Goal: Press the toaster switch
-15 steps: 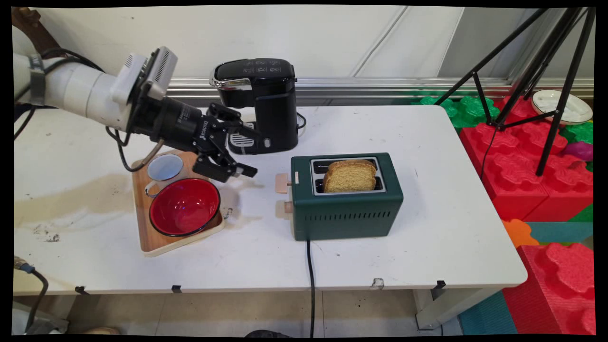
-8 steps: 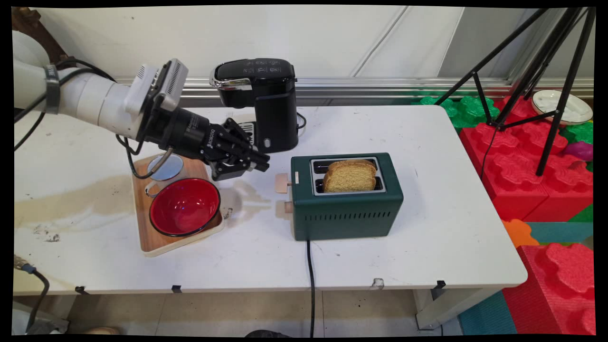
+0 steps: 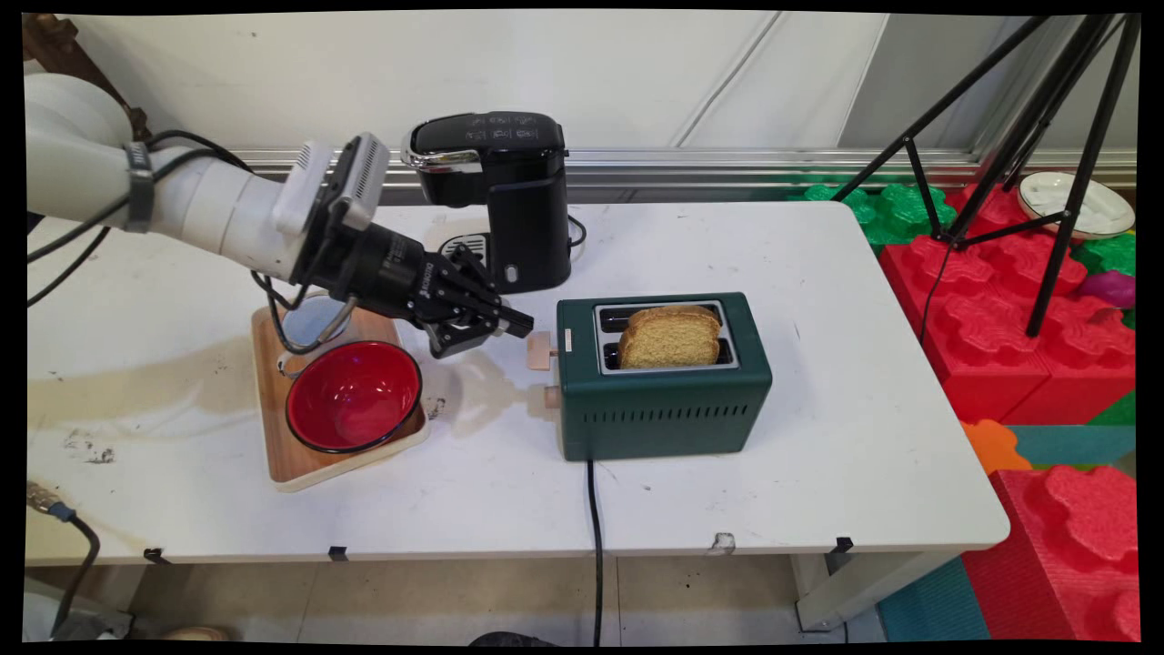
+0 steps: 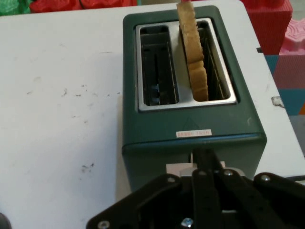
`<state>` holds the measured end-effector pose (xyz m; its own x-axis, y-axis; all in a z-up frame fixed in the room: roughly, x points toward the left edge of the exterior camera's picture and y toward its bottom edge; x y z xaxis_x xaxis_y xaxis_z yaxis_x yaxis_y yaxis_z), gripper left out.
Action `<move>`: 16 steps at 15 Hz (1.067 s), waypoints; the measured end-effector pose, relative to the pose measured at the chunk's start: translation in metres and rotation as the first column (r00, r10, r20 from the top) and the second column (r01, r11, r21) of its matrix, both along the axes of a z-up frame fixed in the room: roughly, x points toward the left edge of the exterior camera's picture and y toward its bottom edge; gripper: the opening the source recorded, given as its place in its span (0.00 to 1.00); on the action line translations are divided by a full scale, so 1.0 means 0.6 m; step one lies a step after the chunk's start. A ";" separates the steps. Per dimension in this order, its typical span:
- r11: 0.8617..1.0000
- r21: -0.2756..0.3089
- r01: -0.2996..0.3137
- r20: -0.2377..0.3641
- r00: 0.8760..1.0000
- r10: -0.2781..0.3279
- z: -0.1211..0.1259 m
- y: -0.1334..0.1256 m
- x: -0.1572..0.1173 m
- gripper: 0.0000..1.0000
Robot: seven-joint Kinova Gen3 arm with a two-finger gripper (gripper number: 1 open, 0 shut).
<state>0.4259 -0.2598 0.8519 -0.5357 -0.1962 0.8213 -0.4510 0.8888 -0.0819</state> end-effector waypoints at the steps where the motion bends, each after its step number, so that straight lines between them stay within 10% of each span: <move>1: 1.000 0.003 -0.002 0.001 1.000 0.002 -0.003 -0.003 -0.004 0.00; 16: 0.998 0.060 -0.032 0.035 0.999 0.029 -0.060 -0.023 -0.021 0.00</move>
